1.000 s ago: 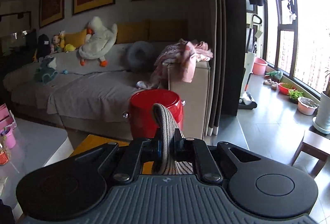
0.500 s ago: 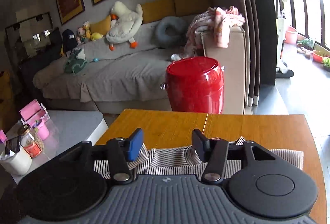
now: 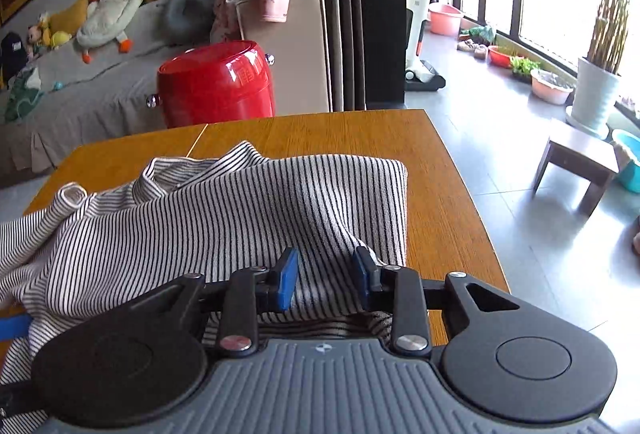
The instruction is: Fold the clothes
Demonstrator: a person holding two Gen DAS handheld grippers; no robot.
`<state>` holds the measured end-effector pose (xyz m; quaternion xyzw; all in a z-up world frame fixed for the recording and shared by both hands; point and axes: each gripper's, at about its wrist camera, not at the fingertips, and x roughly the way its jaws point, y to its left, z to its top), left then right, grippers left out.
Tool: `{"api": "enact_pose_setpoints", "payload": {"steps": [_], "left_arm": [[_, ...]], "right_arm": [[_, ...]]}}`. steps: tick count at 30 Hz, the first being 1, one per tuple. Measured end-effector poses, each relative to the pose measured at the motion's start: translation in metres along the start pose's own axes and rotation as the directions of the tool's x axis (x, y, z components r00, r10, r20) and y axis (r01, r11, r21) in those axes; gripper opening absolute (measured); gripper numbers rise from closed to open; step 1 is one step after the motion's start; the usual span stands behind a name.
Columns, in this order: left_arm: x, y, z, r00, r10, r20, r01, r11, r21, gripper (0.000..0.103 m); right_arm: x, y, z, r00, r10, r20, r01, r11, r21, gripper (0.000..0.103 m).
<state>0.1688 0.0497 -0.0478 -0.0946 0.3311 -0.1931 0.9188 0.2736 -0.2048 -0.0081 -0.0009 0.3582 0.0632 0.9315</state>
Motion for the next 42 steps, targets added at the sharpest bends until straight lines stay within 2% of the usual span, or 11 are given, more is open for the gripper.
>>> {"api": "enact_pose_setpoints", "payload": {"steps": [3,7,9,13,17,19,24,29,36,40,42], "left_arm": [[0.000,0.001,0.001,1.000,-0.006,0.004,0.006,1.000,-0.008,0.103],[-0.004,0.012,0.009,0.998,-0.045,0.053,0.050,0.995,-0.089,0.101],[-0.003,0.016,0.016,0.997,-0.052,0.064,0.060,0.990,-0.127,0.082],[0.023,0.015,0.030,1.000,0.005,-0.009,-0.007,0.985,-0.174,0.079],[0.040,0.002,0.041,0.998,0.068,-0.012,-0.069,0.987,-0.143,0.077],[0.046,-0.005,0.043,0.994,0.106,-0.012,-0.107,0.988,-0.109,0.068],[0.047,-0.012,0.042,0.984,0.175,0.041,-0.176,0.984,0.007,0.022],[0.035,-0.005,0.058,0.959,0.229,0.165,-0.239,0.970,0.044,0.012],[0.027,0.018,0.059,0.933,0.308,0.184,-0.311,0.950,-0.017,0.013],[0.002,0.017,0.063,0.956,0.209,0.206,-0.202,0.978,-0.051,0.014],[-0.006,0.010,0.061,0.974,0.113,0.197,-0.105,0.993,-0.047,0.025]], "right_arm": [[-0.005,0.011,-0.005,1.000,-0.004,0.006,0.005,0.998,-0.070,0.040],[-0.007,0.010,-0.019,0.997,0.044,0.071,-0.043,0.999,-0.019,0.043],[-0.009,0.010,-0.028,0.991,0.046,0.122,-0.045,0.999,-0.013,0.044],[-0.026,0.002,-0.036,0.970,0.055,0.239,-0.061,0.998,0.018,0.046],[-0.035,-0.014,-0.038,0.948,0.068,0.311,-0.105,0.989,0.103,0.058],[-0.035,-0.021,-0.038,0.946,0.073,0.315,-0.123,0.983,0.140,0.058],[-0.033,-0.021,-0.038,0.946,0.074,0.316,-0.124,0.982,0.141,0.059],[-0.032,-0.018,-0.038,0.946,0.069,0.316,-0.116,0.984,0.135,0.061],[-0.031,-0.013,-0.039,0.954,0.056,0.295,-0.096,0.988,0.123,0.064],[-0.028,-0.007,-0.038,0.961,0.038,0.275,-0.067,0.993,0.097,0.064],[-0.026,-0.002,-0.036,0.966,0.031,0.256,-0.050,0.996,0.068,0.064]]}}
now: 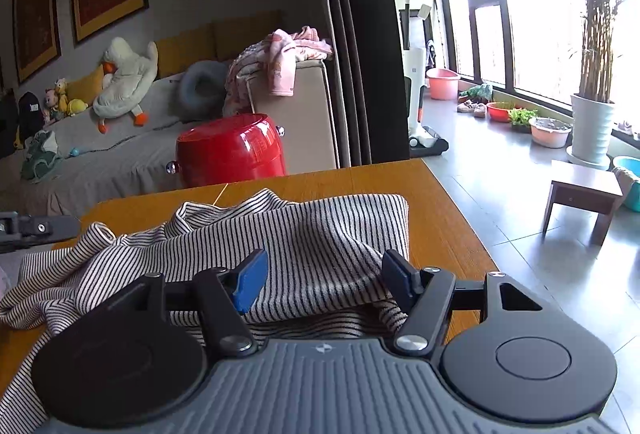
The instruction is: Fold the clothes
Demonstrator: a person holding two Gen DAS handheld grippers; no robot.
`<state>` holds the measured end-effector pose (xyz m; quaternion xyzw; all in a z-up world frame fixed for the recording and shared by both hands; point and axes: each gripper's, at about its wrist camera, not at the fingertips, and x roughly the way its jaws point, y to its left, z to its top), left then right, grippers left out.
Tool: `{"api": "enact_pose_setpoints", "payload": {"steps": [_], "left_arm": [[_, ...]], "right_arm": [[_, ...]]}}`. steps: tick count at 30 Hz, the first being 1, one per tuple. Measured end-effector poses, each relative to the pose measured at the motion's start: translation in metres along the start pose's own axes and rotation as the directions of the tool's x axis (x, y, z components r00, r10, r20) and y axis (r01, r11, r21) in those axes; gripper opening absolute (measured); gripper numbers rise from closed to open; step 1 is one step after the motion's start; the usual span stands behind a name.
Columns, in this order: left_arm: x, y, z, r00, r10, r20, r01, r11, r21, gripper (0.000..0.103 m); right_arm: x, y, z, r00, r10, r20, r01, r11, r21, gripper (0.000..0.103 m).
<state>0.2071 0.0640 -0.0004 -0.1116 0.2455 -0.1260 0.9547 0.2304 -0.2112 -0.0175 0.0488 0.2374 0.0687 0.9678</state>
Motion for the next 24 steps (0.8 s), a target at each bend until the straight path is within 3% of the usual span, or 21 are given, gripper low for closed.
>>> {"api": "enact_pose_setpoints", "payload": {"steps": [4,7,8,10,11,12,14,16,19,21,24], "left_arm": [[0.003,-0.012,-0.014,0.981,-0.168,-0.097,0.164,0.985,-0.044,0.032],[0.022,-0.010,-0.033,0.981,-0.078,-0.176,0.080,0.997,0.002,0.031],[0.024,-0.007,-0.035,0.981,-0.070,-0.179,0.072,0.997,0.003,0.025],[0.015,-0.003,-0.031,0.983,-0.071,-0.171,0.067,0.997,-0.024,0.028],[0.006,-0.003,-0.031,0.987,-0.054,-0.154,0.051,0.998,-0.026,0.042],[-0.004,-0.003,-0.031,0.990,-0.033,-0.134,0.031,0.999,-0.022,0.068],[-0.023,-0.005,-0.037,0.995,-0.030,-0.098,0.029,0.999,-0.016,0.084],[-0.035,-0.006,-0.043,0.996,-0.032,-0.080,0.031,0.999,-0.014,0.087],[-0.027,-0.005,-0.053,0.992,-0.016,-0.129,0.011,0.999,-0.035,0.092],[-0.024,0.000,-0.051,0.990,-0.018,-0.139,0.010,0.998,-0.062,0.096],[-0.025,0.008,-0.052,0.990,-0.034,-0.137,0.020,0.994,-0.104,0.097]], "right_arm": [[0.010,0.011,0.002,0.997,-0.014,-0.082,0.009,0.998,-0.070,0.064],[0.019,0.020,0.005,0.988,-0.034,-0.152,0.012,0.990,-0.141,0.064],[0.020,0.025,0.007,0.985,-0.046,-0.169,0.015,0.984,-0.180,0.064],[0.018,0.037,0.015,0.981,-0.054,-0.188,0.005,0.967,-0.255,0.064],[0.015,0.043,0.022,0.981,-0.036,-0.188,-0.017,0.962,-0.273,0.064],[0.009,0.049,0.030,0.984,-0.005,-0.180,-0.047,0.958,-0.283,0.064],[0.002,0.064,0.049,0.981,0.072,-0.178,-0.118,0.957,-0.265,0.064],[0.001,0.080,0.068,0.963,0.172,-0.209,-0.214,0.957,-0.196,0.064],[0.015,0.109,0.083,0.909,0.296,-0.293,-0.335,0.938,-0.092,0.064],[0.028,0.129,0.084,0.888,0.321,-0.330,-0.371,0.924,-0.098,0.064],[0.050,0.165,0.082,0.888,0.297,-0.350,-0.383,0.900,-0.209,0.064]]}}
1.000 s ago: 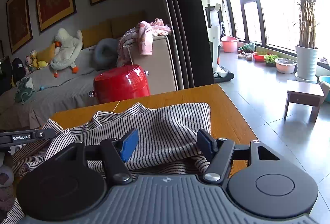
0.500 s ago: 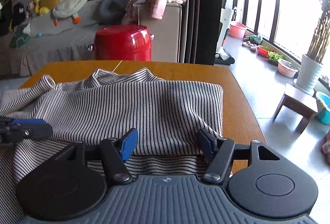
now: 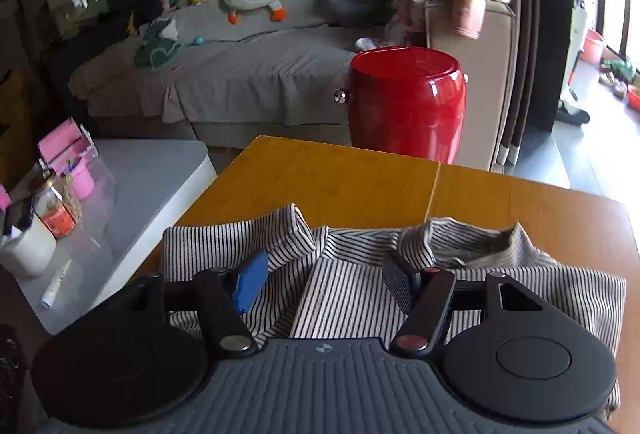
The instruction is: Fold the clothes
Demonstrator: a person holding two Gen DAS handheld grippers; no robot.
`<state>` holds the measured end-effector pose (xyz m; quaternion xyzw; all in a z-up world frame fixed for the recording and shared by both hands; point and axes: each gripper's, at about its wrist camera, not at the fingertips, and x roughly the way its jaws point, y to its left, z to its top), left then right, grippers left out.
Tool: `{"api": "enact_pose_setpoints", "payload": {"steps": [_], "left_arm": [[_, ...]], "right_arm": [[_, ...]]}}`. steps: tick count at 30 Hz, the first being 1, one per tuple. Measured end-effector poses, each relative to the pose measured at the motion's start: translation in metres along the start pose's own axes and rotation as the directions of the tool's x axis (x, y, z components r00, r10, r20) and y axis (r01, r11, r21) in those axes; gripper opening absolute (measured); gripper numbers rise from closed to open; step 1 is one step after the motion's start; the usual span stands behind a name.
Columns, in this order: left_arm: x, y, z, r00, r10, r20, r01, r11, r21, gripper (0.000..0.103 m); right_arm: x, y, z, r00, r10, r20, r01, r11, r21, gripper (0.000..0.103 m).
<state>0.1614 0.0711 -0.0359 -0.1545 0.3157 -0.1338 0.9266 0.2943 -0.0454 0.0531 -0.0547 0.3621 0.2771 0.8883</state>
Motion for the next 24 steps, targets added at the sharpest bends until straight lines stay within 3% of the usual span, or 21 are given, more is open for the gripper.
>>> {"api": "enact_pose_setpoints", "payload": {"steps": [3,8,10,11,12,16,20,24], "left_arm": [[0.000,0.005,0.000,1.000,0.006,-0.006,-0.006,1.000,-0.023,0.099],[-0.001,0.006,-0.002,1.000,0.002,-0.006,-0.002,1.000,-0.023,0.099],[0.000,0.007,-0.002,1.000,0.003,-0.006,-0.003,1.000,-0.023,0.099],[0.000,0.007,-0.002,1.000,0.005,-0.006,-0.005,1.000,-0.023,0.099],[0.000,0.008,-0.002,1.000,0.003,-0.005,-0.003,1.000,-0.025,0.099],[-0.002,0.012,-0.001,1.000,-0.031,0.006,0.031,0.998,-0.051,0.103],[-0.012,0.012,-0.003,0.992,-0.096,0.082,0.100,0.994,-0.047,0.103],[-0.010,0.006,-0.007,0.989,-0.132,0.070,0.134,0.991,-0.018,0.103]], "right_arm": [[0.028,0.017,0.011,1.000,0.007,-0.016,-0.008,0.997,-0.077,0.064],[0.070,0.026,0.019,0.995,-0.006,-0.101,-0.002,0.997,-0.082,0.064],[0.077,0.027,0.018,0.991,0.007,-0.135,-0.019,0.996,-0.086,0.044],[0.076,0.030,0.018,0.991,0.000,-0.136,-0.013,0.995,-0.097,0.019],[0.071,0.034,0.019,0.993,-0.013,-0.118,-0.001,0.993,-0.118,0.007],[0.016,0.046,0.041,0.998,0.018,0.058,-0.008,0.986,-0.166,0.006],[-0.056,0.027,0.068,0.970,0.011,0.243,0.024,0.989,-0.143,0.006],[-0.110,-0.019,0.064,0.937,-0.092,0.337,0.119,0.991,-0.060,0.006]]}}
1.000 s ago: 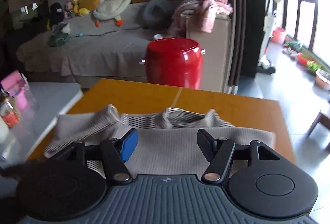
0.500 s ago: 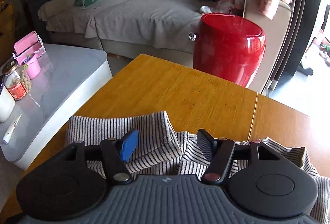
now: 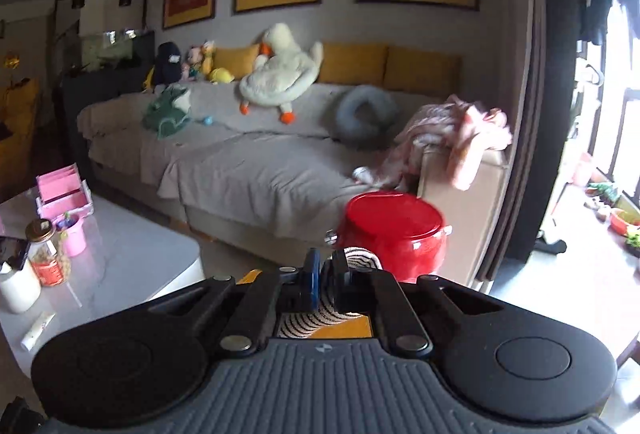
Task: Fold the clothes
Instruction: 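Grasp the other sleeve with the right tool and fold it over the body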
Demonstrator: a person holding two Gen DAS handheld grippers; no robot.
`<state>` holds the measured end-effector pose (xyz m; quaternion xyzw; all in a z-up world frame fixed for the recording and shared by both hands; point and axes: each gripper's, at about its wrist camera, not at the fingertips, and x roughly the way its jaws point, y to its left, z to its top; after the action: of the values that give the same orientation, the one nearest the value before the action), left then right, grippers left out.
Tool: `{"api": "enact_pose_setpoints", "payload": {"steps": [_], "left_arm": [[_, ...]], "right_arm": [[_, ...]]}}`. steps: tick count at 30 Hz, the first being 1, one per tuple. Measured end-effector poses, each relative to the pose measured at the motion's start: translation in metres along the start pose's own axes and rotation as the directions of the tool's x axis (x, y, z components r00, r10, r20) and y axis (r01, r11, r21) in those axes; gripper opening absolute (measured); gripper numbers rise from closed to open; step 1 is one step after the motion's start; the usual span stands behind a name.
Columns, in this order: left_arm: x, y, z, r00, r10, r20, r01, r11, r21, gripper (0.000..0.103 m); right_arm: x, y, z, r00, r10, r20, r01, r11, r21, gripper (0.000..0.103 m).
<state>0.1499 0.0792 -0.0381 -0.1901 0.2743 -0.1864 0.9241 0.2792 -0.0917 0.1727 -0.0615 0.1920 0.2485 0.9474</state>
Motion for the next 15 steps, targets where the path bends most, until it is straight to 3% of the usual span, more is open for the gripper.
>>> {"api": "enact_pose_setpoints", "payload": {"steps": [3,7,15], "left_arm": [[0.004,-0.002,-0.002,1.000,0.002,-0.019,-0.002,1.000,0.011,0.103],[0.010,0.003,0.000,0.999,0.007,-0.031,-0.007,1.000,0.002,0.103],[0.015,0.009,0.003,0.999,0.011,-0.042,-0.011,1.000,-0.006,0.103]], "right_arm": [[-0.024,-0.047,-0.016,0.995,-0.096,-0.004,0.096,0.991,0.093,0.006],[-0.036,-0.100,-0.067,0.982,-0.176,-0.069,0.187,0.958,0.219,0.006],[0.002,-0.146,-0.177,0.938,-0.224,-0.266,0.308,0.888,0.340,0.006]]}}
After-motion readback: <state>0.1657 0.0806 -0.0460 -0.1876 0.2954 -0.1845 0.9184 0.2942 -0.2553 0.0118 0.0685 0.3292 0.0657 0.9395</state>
